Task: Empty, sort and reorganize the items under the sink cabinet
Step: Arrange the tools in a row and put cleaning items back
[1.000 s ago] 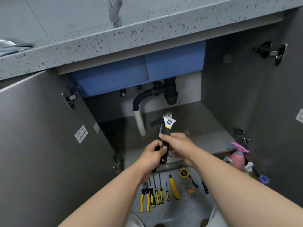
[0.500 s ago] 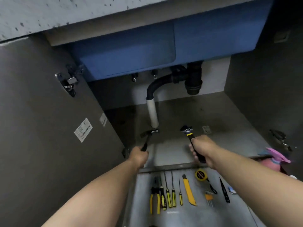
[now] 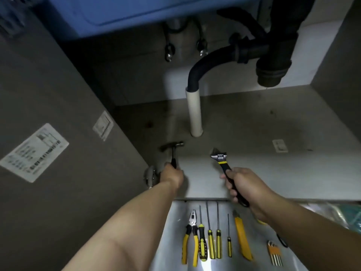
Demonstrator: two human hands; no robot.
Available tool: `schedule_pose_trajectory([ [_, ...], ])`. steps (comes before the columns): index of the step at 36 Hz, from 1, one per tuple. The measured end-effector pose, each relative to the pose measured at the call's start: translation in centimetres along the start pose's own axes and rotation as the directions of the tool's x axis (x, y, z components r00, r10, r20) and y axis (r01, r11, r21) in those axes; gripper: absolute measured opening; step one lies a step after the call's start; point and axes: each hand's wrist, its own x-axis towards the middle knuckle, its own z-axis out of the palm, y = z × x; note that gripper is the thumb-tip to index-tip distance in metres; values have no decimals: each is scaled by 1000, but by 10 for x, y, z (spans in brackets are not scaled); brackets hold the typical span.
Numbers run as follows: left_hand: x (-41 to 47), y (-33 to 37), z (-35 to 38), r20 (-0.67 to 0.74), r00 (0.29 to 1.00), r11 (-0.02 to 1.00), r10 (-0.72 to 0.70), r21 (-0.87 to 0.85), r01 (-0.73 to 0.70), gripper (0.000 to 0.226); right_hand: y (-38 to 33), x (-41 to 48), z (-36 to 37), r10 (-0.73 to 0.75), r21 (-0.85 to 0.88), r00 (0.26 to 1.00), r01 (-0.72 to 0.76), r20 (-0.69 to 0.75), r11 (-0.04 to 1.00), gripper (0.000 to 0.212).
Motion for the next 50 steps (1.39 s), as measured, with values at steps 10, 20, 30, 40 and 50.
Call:
schedule_pose_trajectory([
  [10, 36, -2, 1, -96, 990, 971, 99, 228, -74, 45, 25, 10, 3, 46, 10, 998, -47, 39, 999, 21],
  [20, 26, -18, 16, -130, 959, 840, 253, 521, -151, 58, 41, 20, -1, 63, -5, 996, -62, 57, 998, 18],
  [30, -62, -9, 34, 171, 966, 930, 193, -344, -125, 29, 32, 14, -1, 45, -147, 987, -23, 154, 989, 33],
  [40, -91, 0, 30, 690, 706, 702, 156, -580, 412, 31, 32, 12, 1, -4, -317, 995, 35, 98, 948, 26],
  [50, -23, 2, 37, 312, 947, 797, -74, -553, 244, 28, 46, 18, -14, 62, -469, 989, 7, 131, 883, 11],
])
